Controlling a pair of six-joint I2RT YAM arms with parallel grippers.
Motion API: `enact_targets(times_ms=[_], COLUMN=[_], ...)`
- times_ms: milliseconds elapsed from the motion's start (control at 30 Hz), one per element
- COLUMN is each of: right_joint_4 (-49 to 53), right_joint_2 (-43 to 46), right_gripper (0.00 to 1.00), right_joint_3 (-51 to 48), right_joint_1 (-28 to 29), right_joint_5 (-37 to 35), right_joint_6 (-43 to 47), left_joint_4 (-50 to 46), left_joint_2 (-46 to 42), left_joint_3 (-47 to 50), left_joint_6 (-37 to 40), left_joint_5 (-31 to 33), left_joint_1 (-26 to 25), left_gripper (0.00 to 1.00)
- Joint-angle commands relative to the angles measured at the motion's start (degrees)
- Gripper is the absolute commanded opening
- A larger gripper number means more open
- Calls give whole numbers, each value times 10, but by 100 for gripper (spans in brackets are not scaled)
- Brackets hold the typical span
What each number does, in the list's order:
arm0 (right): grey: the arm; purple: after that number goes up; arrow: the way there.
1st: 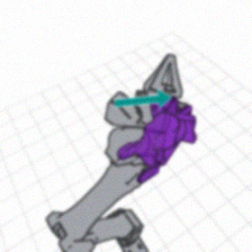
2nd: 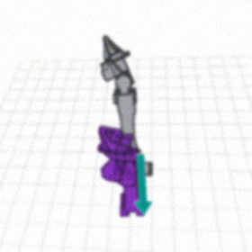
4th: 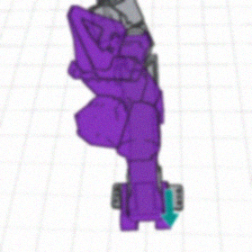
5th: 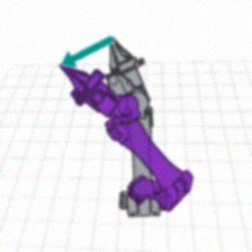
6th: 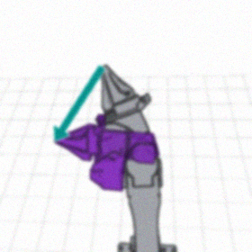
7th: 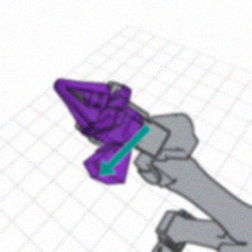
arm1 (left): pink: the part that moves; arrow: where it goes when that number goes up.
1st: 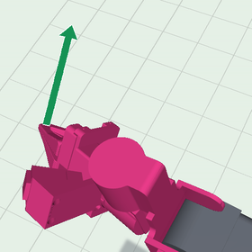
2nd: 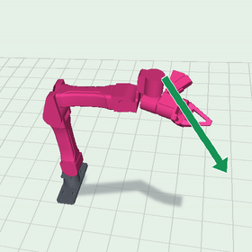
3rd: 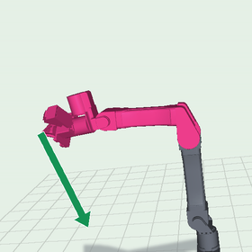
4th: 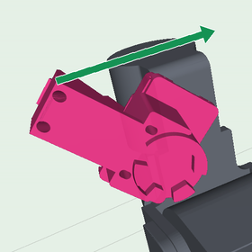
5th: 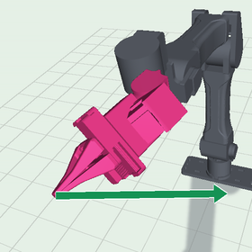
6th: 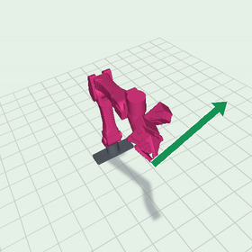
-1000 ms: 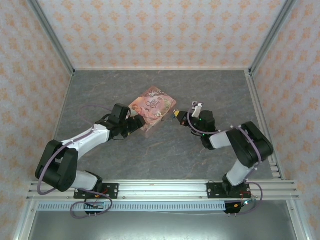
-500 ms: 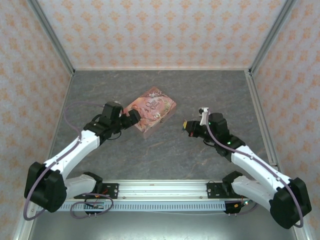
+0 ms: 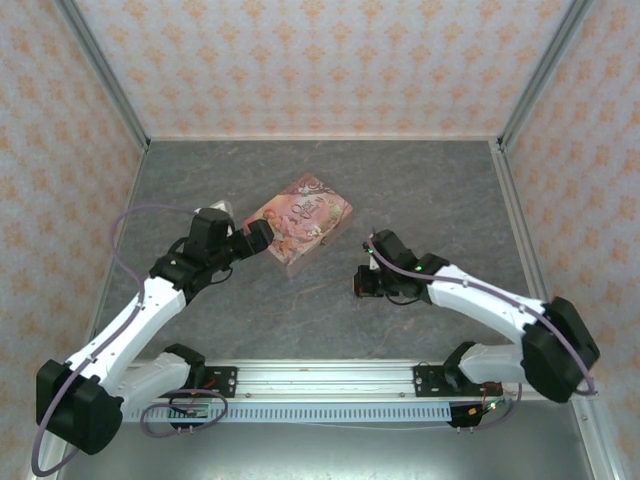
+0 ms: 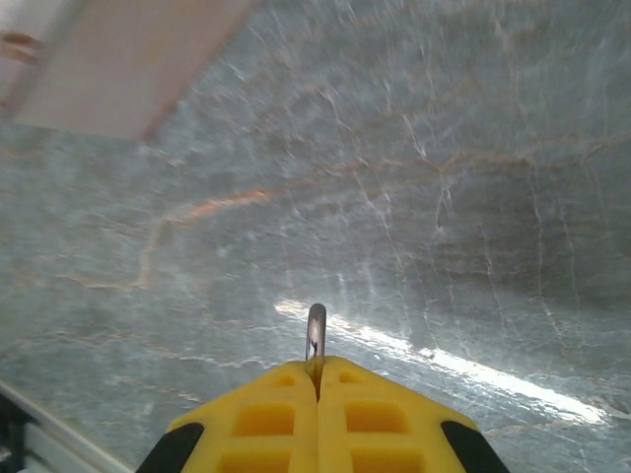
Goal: Unlock a padlock with a key
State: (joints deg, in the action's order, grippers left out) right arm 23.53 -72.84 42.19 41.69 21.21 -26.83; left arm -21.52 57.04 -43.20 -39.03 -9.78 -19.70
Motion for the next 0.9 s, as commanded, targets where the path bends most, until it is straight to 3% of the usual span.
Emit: enact_targets(times_ms=[0, 500, 867], right_joint_4=[-16, -11, 20], right_joint_2=[-49, -180, -196], right_gripper=[1, 4, 22], right_joint_3=[26, 59, 88], right_joint_1=[5, 4, -14], right_joint_5=[0, -1, -5], right_joint_6=[-11, 23, 56], left_joint_4=[-30, -62, -69], left_joint_2=[-19, -79, -103], left_joint_3=[15, 50, 54], left_joint_6=[13, 1, -16], left_joint_5=[20, 41, 56], left_joint_1=[6, 6, 6], left_gripper=[100, 100, 100])
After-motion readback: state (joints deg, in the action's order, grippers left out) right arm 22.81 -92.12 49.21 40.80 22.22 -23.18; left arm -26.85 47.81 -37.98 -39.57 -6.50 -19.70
